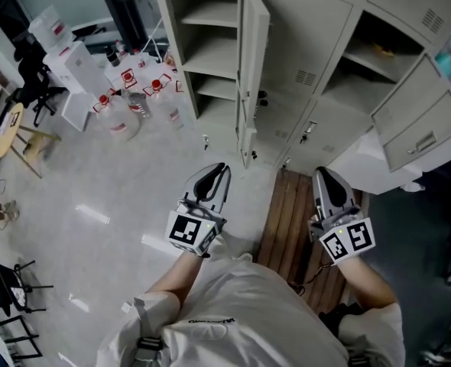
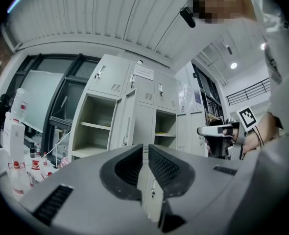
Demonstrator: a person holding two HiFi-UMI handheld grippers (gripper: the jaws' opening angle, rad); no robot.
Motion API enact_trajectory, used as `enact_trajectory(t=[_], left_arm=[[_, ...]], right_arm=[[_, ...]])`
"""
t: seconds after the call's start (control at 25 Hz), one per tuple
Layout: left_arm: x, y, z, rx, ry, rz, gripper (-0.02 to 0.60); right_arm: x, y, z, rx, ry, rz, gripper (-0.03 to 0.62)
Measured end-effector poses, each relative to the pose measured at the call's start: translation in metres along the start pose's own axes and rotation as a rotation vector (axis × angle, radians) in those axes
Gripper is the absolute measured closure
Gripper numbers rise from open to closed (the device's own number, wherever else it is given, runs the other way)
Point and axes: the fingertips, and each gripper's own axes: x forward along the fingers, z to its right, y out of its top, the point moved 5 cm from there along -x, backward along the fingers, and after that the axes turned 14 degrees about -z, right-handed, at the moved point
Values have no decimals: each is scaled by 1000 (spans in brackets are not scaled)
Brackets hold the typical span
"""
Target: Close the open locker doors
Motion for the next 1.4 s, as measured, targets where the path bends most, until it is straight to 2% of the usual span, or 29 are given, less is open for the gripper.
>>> enact_trajectory(t=[0.44,0.8,1.04,1.4], left_arm=[[67,-6,-42,-21,-99,-29,517],[120,-24,-78,8,-218,-81,480],[159,-29,-96,48,-317,-103,454],[199,-31,-103,84,-466,-110,439]], right_arm=[[73,11,7,-5,-34,-39,583],[145,4,2,15,-67,-110,583],[173,-1,-2,39,-127,-141,583],[184,-4,-2,77,-228,-144,583]])
